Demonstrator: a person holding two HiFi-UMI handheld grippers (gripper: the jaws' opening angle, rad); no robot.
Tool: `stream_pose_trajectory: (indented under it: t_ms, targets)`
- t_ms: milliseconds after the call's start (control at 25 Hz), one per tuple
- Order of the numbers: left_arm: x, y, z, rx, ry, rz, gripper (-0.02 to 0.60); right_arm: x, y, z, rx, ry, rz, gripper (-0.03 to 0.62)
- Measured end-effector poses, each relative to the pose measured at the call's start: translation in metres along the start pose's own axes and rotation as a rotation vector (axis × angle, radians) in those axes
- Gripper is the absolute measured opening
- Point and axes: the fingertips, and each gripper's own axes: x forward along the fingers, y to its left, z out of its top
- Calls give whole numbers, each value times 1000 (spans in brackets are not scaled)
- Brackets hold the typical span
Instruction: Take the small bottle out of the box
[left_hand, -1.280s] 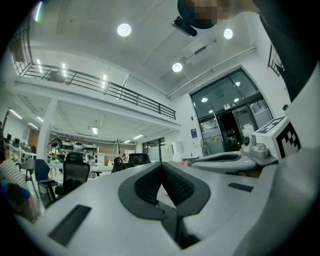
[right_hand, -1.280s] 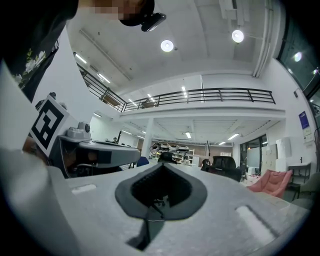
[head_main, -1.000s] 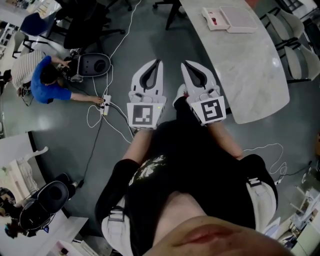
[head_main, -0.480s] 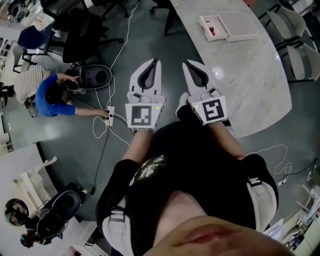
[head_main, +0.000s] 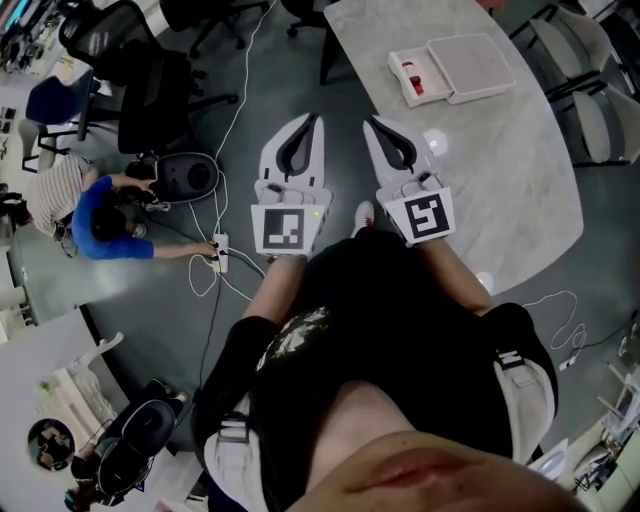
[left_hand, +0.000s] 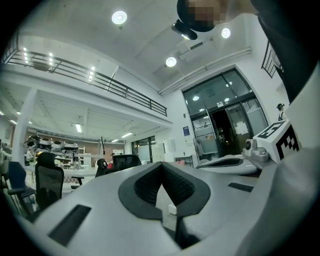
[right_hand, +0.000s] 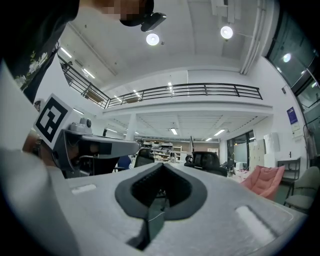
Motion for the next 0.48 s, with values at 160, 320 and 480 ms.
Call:
stream_pose_trajectory:
  t_ms: [160,320,480]
  targets:
    - [34,7,-6,15,5,-14,14,19,-29,-6,-11,8,-7,-5]
    - [55,20,-12,19,13,-26,14,37,-46,-12,-8,18,-29,-5]
    - [87,30,-18,11,10,-70,14,61,-66,-22,-6,25,-64,-5]
